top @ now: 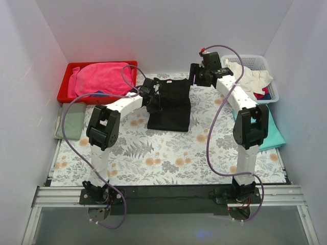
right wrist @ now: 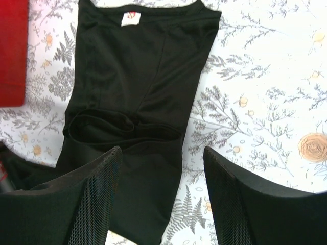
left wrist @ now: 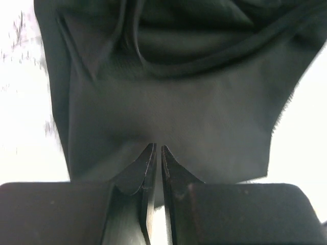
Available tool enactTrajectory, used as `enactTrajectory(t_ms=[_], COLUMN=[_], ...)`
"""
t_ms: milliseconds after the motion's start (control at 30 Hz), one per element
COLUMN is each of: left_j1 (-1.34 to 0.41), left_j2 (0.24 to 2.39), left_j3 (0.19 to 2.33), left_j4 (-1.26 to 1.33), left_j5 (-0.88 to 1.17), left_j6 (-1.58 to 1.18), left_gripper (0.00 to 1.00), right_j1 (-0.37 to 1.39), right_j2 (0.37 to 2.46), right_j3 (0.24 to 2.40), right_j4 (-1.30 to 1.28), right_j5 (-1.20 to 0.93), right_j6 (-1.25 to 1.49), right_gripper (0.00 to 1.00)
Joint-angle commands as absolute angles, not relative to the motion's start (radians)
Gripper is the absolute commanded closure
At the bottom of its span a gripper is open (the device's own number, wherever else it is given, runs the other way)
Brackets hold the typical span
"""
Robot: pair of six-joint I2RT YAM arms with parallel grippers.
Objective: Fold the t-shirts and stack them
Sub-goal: Grab one side of the 2/3 rectangular tshirt with both arms
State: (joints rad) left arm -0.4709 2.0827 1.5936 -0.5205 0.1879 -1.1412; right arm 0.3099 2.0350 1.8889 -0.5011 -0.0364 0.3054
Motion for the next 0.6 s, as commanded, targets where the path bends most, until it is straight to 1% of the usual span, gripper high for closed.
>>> enactTrajectory(t_ms=[0,300,567], left_j1=[-0.469,-0.469,-0.471], left_j2=[2.141,2.235,2.247], left_j3=[1.676,1.738,1.772], left_j4=[-0.515,-0.511,-0.456], left_j5=[0.155,0.069,-0.034], left_j6=[-1.131,-1.137,-1.186], left_gripper=[0.93,0.94,0.94], right_j1=[0.319,0.318,0.318], right_j2=[1.971,1.918,1.896], right_j3=[1.85,1.744,1.664], right_j4=[-0.517,-0.517,-0.517], right_j5=[-0.041,-0.031,-0.034], right_j6=[0.291,0.268,0.255], right_gripper=[0.29,0.3,0.31])
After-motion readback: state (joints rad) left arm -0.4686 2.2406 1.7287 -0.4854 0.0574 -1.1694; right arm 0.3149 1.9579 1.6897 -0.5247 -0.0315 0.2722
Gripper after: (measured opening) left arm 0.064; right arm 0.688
